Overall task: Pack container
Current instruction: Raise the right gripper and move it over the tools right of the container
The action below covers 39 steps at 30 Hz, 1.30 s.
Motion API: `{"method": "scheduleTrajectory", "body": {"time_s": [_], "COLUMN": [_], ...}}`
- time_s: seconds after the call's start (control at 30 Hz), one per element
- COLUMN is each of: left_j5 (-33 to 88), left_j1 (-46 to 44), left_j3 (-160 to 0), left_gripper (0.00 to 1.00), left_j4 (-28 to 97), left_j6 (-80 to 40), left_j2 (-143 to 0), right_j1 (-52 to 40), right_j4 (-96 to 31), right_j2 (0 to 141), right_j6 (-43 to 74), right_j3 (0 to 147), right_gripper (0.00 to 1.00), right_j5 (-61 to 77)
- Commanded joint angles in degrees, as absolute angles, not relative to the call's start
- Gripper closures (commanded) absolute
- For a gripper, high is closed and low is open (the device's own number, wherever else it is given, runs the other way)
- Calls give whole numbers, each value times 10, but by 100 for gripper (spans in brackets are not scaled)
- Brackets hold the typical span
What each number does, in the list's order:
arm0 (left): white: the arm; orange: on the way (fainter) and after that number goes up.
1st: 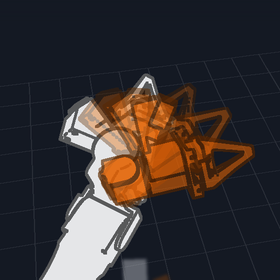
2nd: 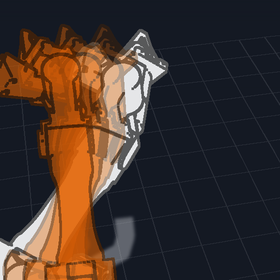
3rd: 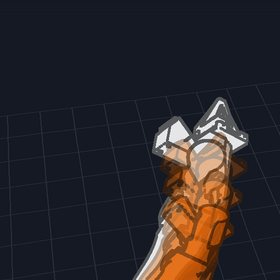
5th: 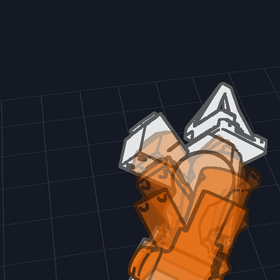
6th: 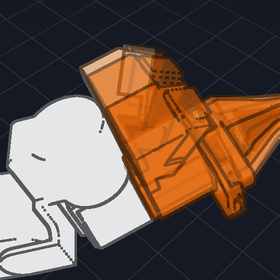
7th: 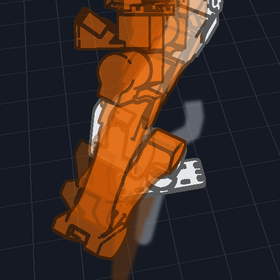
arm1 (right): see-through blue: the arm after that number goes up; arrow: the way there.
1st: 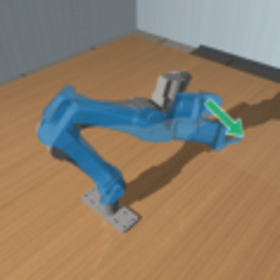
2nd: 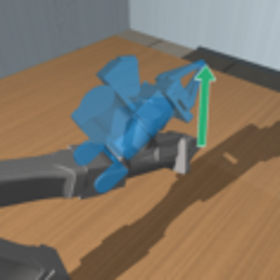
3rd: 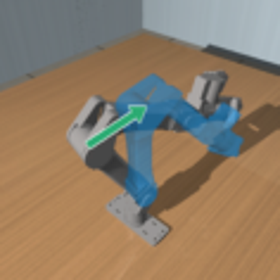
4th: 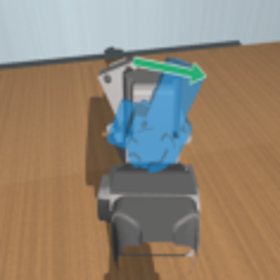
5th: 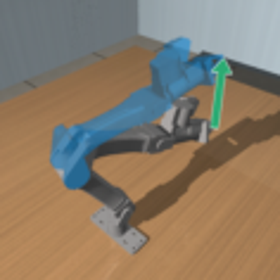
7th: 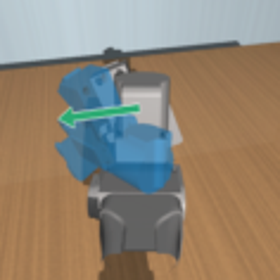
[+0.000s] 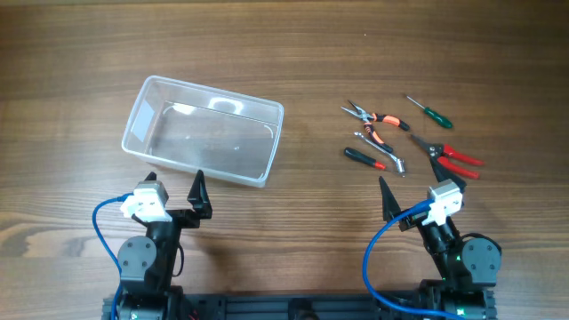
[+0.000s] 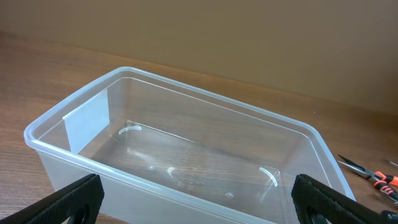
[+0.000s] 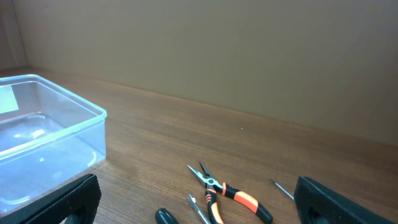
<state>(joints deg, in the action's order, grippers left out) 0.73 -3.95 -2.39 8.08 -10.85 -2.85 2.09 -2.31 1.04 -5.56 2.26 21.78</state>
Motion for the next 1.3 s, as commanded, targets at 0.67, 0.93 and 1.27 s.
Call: {"method": "scheduleTrajectory", "body": {"time_s": [0.67, 0.93, 1.27], "left_j5": [6, 6, 6], "left_j1": [-36, -36, -36], "left_j3": [-22, -22, -22], "left_gripper": [0, 0, 0], "left_j4": [81, 81, 81], "left_j6": [-114, -114, -114], "left_j2": [-30, -30, -30], "right_j1": [22, 22, 22], "right_j4": [-22, -35, -173], "right_j2": [6, 14, 303], "right_j6": [-36, 90, 10], "right_j3": [20, 64, 415], "right_gripper": [0, 0, 0], "right_j5": [220, 260, 166]}}
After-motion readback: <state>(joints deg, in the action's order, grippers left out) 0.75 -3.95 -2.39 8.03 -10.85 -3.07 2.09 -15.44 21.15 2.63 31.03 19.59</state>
